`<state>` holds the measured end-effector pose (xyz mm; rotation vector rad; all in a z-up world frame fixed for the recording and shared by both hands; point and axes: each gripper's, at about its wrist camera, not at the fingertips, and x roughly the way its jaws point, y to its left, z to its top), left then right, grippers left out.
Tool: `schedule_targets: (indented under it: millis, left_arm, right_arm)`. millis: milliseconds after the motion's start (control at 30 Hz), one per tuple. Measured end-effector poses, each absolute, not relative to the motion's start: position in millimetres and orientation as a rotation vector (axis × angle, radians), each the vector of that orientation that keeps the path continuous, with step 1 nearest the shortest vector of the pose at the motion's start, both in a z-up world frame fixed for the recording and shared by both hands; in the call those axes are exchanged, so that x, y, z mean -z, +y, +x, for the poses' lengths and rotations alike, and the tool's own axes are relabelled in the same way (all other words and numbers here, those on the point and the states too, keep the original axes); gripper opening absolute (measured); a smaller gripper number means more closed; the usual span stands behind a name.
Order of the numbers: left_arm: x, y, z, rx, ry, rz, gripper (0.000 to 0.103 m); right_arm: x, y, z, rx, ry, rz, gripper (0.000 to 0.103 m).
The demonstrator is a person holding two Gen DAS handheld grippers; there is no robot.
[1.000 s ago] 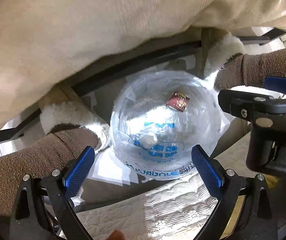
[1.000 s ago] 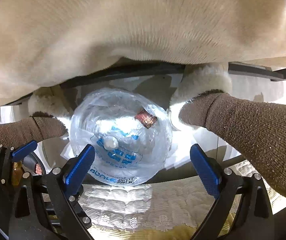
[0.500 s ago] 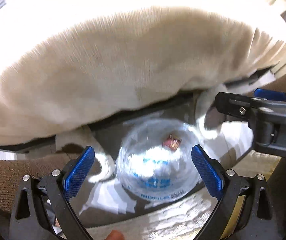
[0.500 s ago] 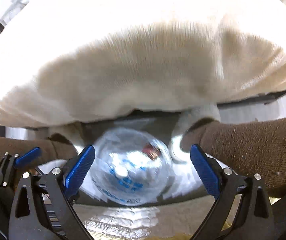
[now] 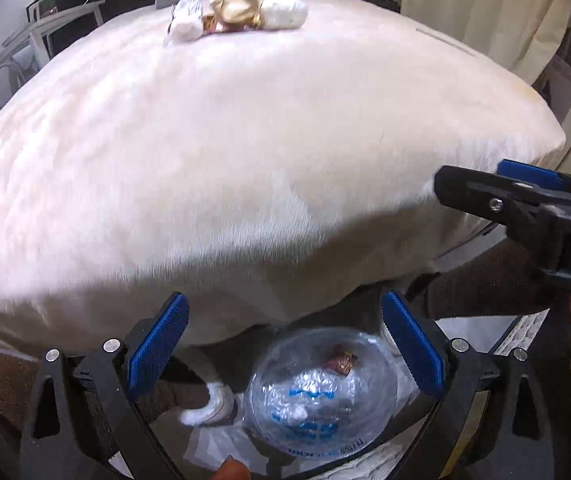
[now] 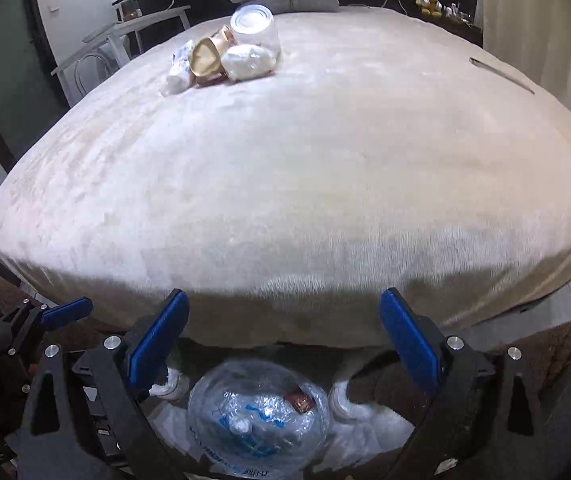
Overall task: Collect trash
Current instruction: 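Raise both open tools from the bag back over the bed, then grasp the white snack packet with the left tool while the right tool grasps a white bundle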
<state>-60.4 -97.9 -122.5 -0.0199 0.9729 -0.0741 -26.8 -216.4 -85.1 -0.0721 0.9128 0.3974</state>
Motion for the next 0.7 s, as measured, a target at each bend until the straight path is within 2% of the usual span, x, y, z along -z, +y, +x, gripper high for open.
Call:
schedule_targets:
  millis: [233,433,567,700]
  left_arm:
    - [94,-83,-39,0.152,0.896,-0.037,0.095]
    - [86,-48,-13,0.121,0.901,-0.043,0.095]
    - [82,-22,14,0.111,0.902,-0.09,0.095]
    - [77,0,43,0.113,0.895,-0.11,0.095]
  right_arm:
    - [50,-201,8,-0.412,0.806,-0.192,0.095]
    - [25,-203,55,-0.5,0.787,-0.09,0.095]
    - [25,-198,89,-0.522,0.756,-0.115,0.095]
    - [36,-190,122,-0.52,0.823,-0.117,0.095]
